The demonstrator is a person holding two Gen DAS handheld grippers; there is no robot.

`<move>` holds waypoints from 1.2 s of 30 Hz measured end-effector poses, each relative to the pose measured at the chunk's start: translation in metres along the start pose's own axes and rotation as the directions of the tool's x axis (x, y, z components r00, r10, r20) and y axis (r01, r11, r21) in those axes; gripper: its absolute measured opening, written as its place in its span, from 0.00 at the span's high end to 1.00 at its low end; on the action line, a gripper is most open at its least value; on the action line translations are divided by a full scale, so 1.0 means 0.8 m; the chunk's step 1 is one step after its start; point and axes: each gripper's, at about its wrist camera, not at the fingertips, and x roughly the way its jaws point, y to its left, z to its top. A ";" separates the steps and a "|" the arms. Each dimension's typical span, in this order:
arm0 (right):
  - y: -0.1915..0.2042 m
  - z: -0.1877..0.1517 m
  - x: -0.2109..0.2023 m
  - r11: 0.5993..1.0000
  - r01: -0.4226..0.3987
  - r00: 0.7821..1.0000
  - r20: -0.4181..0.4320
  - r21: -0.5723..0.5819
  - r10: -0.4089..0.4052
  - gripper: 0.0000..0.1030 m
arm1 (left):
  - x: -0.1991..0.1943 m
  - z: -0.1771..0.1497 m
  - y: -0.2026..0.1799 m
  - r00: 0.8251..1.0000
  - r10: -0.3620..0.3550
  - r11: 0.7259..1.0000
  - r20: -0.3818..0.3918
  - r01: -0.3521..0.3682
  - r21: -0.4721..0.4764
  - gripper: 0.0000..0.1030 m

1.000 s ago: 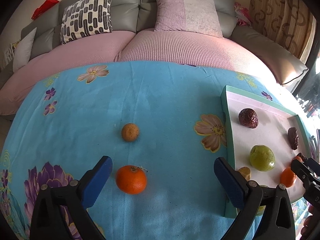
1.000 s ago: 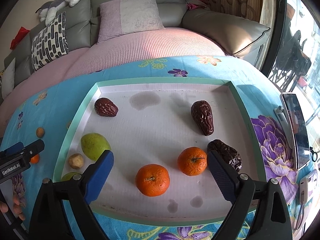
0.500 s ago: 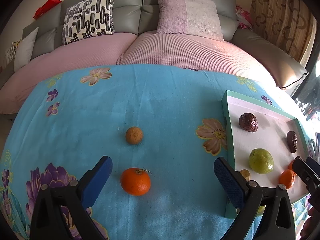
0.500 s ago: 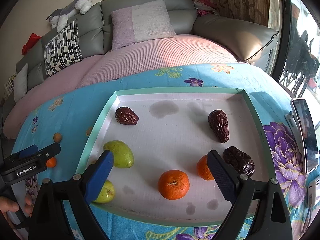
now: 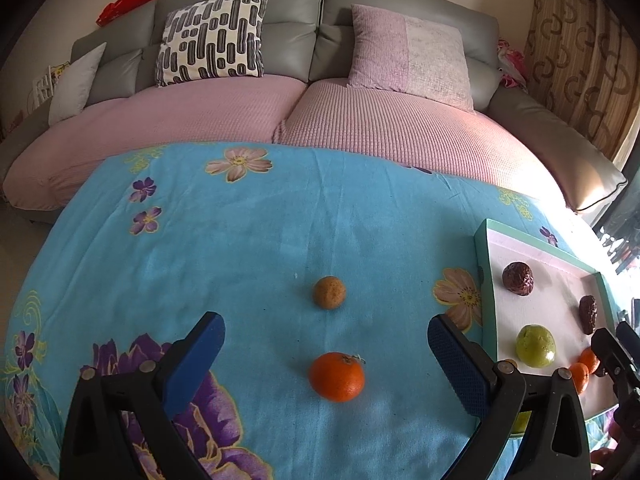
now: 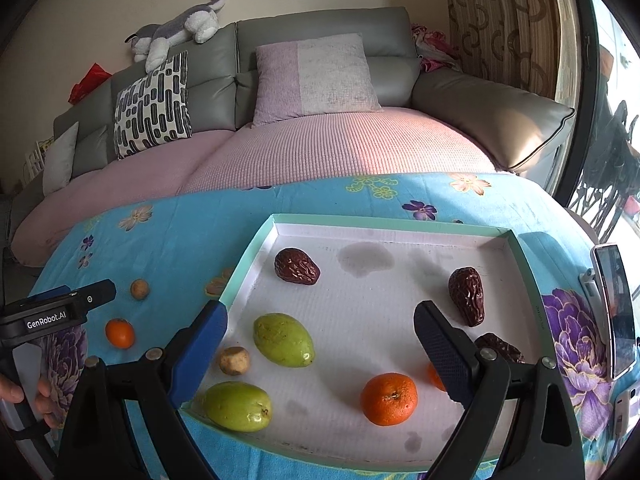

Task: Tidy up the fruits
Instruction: 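Move both grippers back over the last orange and brown nut on the cloth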

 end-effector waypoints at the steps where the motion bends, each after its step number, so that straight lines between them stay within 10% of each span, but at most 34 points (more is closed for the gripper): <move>1: 0.004 0.001 0.000 1.000 -0.007 1.000 0.007 -0.002 0.007 0.08 | -0.003 0.002 0.008 1.000 0.007 1.000 0.006 -0.007 -0.012 0.00; 16: 0.079 0.003 0.007 0.990 -0.119 0.989 0.079 -0.073 0.125 0.08 | -0.026 0.009 0.106 0.990 0.126 0.981 0.062 -0.114 -0.160 0.00; 36: 0.187 -0.031 0.050 0.922 -0.338 0.941 -0.064 -0.191 0.332 0.08 | -0.035 -0.007 0.172 0.984 0.174 0.953 0.042 -0.158 -0.257 0.00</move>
